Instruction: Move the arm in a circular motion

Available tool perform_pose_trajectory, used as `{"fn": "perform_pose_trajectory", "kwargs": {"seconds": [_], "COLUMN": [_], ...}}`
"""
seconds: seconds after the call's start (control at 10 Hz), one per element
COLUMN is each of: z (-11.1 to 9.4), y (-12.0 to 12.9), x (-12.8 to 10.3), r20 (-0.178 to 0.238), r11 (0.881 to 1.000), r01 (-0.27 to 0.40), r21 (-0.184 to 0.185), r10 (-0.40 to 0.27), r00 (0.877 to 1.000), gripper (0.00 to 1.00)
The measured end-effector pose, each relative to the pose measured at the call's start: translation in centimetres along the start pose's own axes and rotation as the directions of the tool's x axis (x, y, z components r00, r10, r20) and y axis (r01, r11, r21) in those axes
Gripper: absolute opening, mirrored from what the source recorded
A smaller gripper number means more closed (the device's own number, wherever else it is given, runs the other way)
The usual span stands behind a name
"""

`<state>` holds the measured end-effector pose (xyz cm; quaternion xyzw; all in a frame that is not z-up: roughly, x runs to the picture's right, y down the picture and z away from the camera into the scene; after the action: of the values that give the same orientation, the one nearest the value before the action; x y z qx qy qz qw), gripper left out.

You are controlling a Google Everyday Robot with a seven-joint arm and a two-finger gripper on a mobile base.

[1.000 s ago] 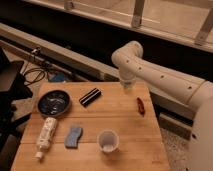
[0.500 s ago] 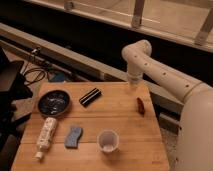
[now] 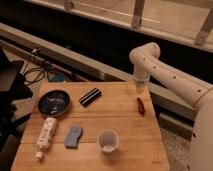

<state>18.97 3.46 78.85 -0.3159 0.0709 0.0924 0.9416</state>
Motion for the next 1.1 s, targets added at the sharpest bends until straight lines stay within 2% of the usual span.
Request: {"fn": "perform_pose_trajectory", "kwargs": {"seconds": [0.3,0.5,0.7,0.9,1.1], "z": [-0.6,-1.0,-1.7,-2.3,-2.9], "y": [2.4,2.9,4.8,6.7,7.7], "x": [0.3,-1.4,-3.0,-3.7,-6.2], "r20": [-0.022,-0.02,-0.025,-0.037,-0.044], "r11": [1.0,1.0,0.999,0.996,0.991], "r01": [0.004,0.02,0.05,0.086,0.134], "r21": [0.008,0.015,0.019,0.021,0.023], "r10": [-0.004,-0.02,-0.05,-0.085,-0.133], "r00": [1.0,1.0,0.998,0.996,0.99], "gripper": [0.18,0.18,0.18,0.18,0.18]}}
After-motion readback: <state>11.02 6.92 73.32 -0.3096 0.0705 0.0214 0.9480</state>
